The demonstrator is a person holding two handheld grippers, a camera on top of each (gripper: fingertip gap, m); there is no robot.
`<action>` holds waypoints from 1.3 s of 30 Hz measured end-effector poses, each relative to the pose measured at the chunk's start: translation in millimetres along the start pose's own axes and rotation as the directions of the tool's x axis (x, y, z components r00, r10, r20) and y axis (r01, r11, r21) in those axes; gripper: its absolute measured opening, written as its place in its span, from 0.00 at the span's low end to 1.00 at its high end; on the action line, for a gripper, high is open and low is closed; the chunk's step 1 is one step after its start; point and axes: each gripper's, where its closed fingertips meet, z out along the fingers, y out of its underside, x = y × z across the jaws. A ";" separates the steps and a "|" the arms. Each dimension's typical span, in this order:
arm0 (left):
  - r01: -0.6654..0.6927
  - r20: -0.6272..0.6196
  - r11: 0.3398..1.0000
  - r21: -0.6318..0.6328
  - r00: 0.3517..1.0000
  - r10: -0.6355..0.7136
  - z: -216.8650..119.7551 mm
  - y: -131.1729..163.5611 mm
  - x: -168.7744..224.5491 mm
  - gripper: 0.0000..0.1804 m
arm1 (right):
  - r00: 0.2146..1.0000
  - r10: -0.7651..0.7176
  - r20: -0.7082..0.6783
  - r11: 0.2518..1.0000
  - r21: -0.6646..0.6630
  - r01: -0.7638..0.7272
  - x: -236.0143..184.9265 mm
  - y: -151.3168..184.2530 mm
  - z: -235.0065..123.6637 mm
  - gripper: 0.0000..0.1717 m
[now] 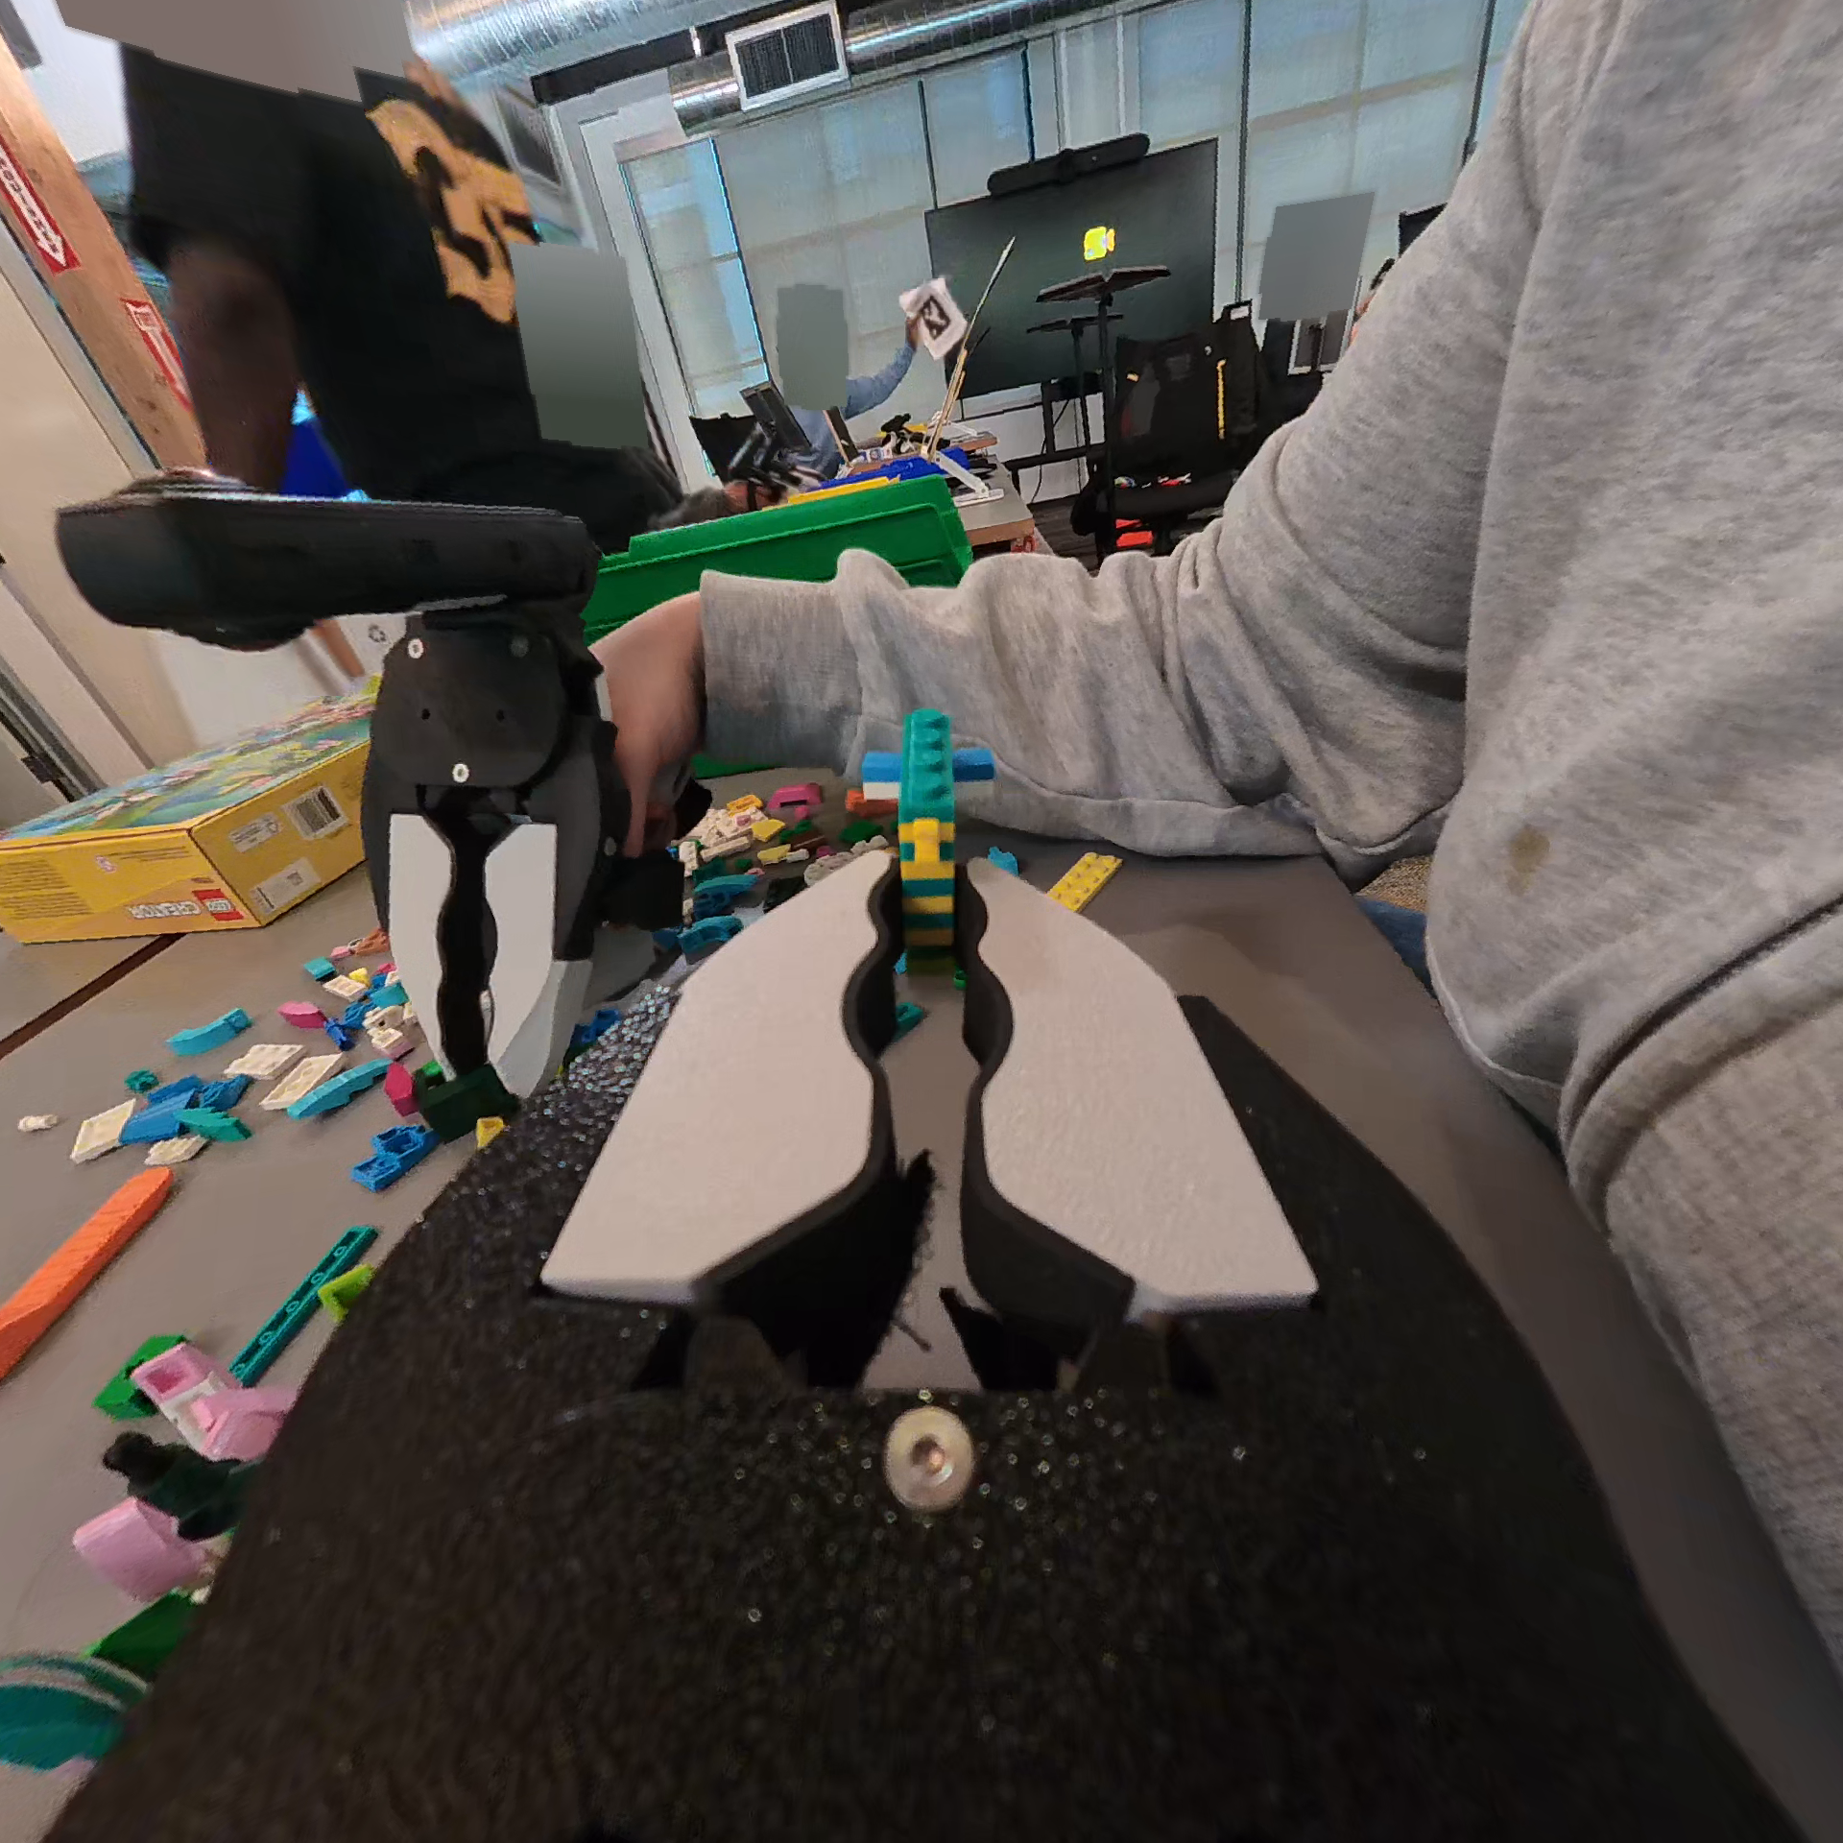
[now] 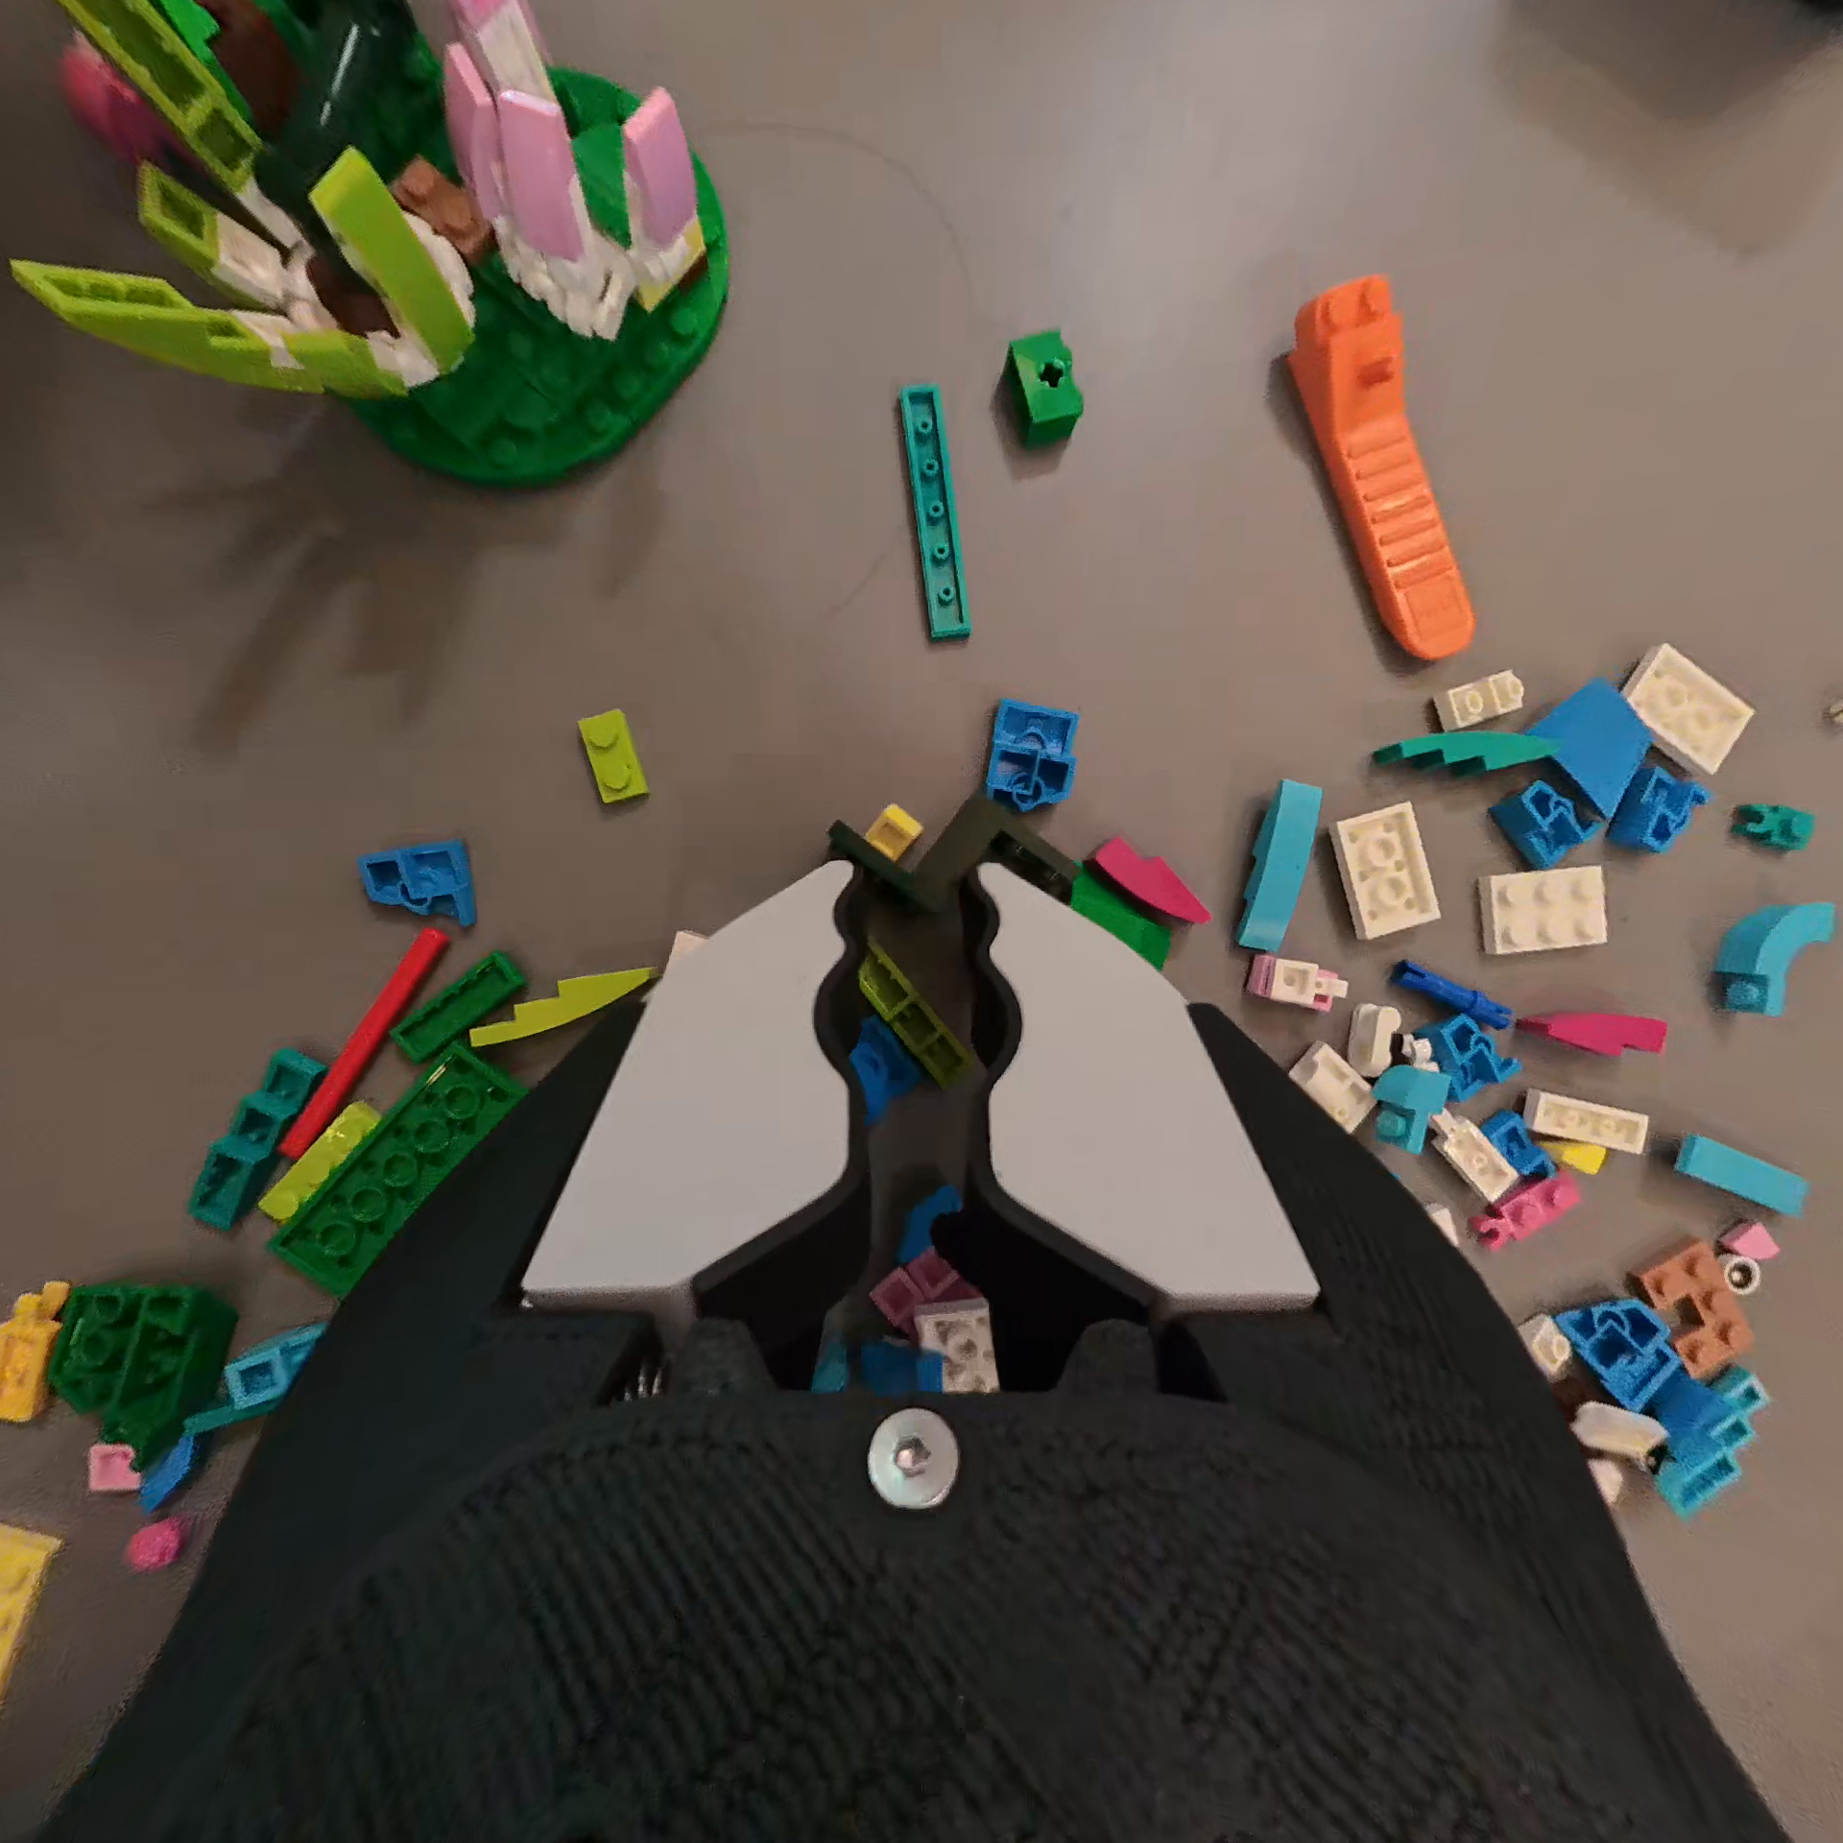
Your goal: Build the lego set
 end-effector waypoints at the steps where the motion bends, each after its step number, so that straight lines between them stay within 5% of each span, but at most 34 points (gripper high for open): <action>1: 0.002 -0.001 1.000 0.000 1.000 -0.002 -0.1 0.0 -0.2 0.05 | 1.000 -0.010 -0.004 1.000 0.002 0.010 0.3 -0.4 -0.1 0.10; 12: 0.028 0.001 1.000 0.012 1.000 -0.028 -1.6 -1.8 -2.8 0.04 | 0.976 0.057 -0.212 0.996 0.072 -0.043 43.6 11.2 -40.9 0.09; 28: 0.059 0.007 0.998 0.029 0.998 -0.059 -3.4 -3.7 -6.2 0.05 | 0.873 0.196 -0.447 0.960 -0.094 -0.264 91.7 91.3 -74.9 0.09; 39: 0.087 0.008 0.995 0.039 0.996 -0.088 -4.3 -4.7 -8.5 0.05 | 0.829 0.205 -0.520 0.932 -0.156 -0.328 99.4 114.2 -89.8 0.09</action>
